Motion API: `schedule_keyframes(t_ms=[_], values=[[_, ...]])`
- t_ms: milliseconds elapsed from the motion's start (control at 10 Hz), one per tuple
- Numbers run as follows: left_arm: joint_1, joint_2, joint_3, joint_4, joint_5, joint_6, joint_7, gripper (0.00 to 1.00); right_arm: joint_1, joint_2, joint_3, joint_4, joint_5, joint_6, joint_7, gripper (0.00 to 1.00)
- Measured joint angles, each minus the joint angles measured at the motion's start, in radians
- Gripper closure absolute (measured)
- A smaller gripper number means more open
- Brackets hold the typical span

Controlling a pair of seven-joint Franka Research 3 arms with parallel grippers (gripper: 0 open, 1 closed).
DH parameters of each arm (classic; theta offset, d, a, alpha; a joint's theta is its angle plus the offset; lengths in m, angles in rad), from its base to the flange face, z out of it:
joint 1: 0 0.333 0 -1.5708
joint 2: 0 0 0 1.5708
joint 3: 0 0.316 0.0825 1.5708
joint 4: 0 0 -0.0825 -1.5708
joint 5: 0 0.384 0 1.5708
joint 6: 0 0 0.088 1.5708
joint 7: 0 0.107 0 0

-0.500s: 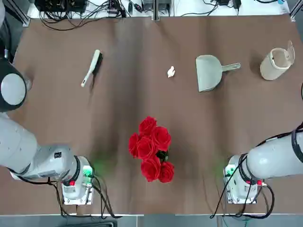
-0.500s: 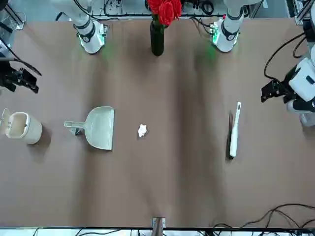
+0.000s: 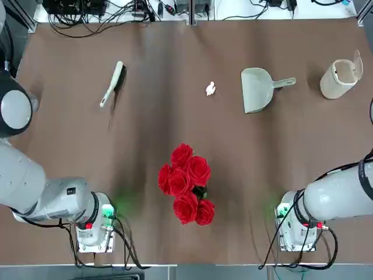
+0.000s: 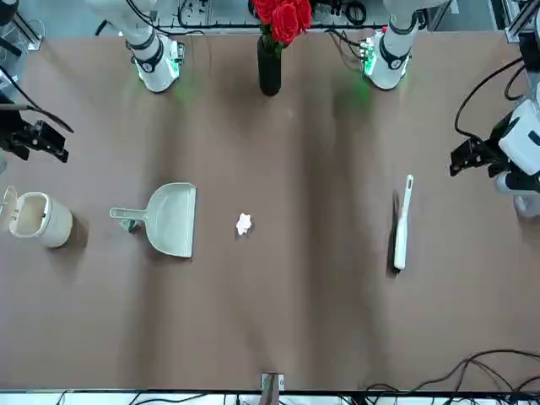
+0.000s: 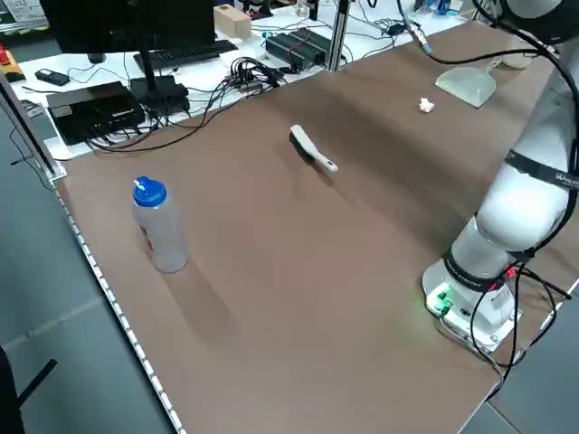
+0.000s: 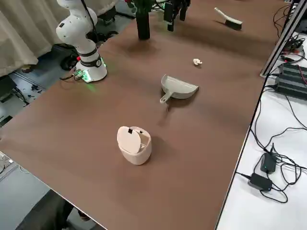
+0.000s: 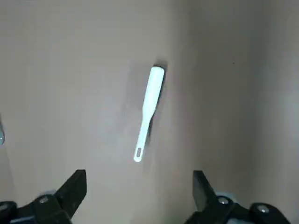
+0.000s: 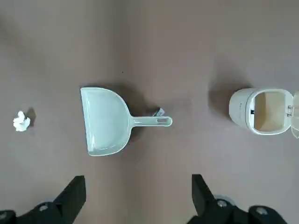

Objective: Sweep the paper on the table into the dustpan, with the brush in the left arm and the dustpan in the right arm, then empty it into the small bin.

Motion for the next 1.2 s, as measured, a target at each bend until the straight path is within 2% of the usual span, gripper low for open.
schedule_keyframes(t_ms=[100, 400, 600, 800, 900, 1200], values=[[0.005, 0.014, 0.003, -0.001, 0.0, 0.0, 0.0, 0.0, 0.002, 0.008, 0.003, -0.009, -0.002, -0.011, -0.123, 0.0], [0.047, 0.066, 0.011, -0.035, 0.001, 0.036, 0.015, 0.0, 0.002, 0.071, -0.003, -0.023, -0.004, -0.032, -0.709, 0.0], [0.057, 0.084, 0.006, -0.164, 0.001, 0.161, 0.03, 0.0, -0.004, 0.144, -0.007, -0.059, -0.004, -0.005, -1.114, 0.0], [0.044, 0.087, -0.012, -0.282, 0.001, 0.247, 0.051, 0.01, -0.013, 0.218, -0.011, -0.153, -0.014, 0.167, -1.448, 0.0], [0.043, 0.088, -0.015, -0.33, 0.001, 0.288, 0.062, 0.01, -0.021, 0.233, -0.014, -0.214, -0.028, 0.254, -1.537, 0.0], [0.044, 0.089, -0.015, -0.491, 0.017, 0.427, 0.1, 0.01, -0.05, 0.236, -0.015, -0.358, -0.038, 0.444, -1.645, 0.0]])
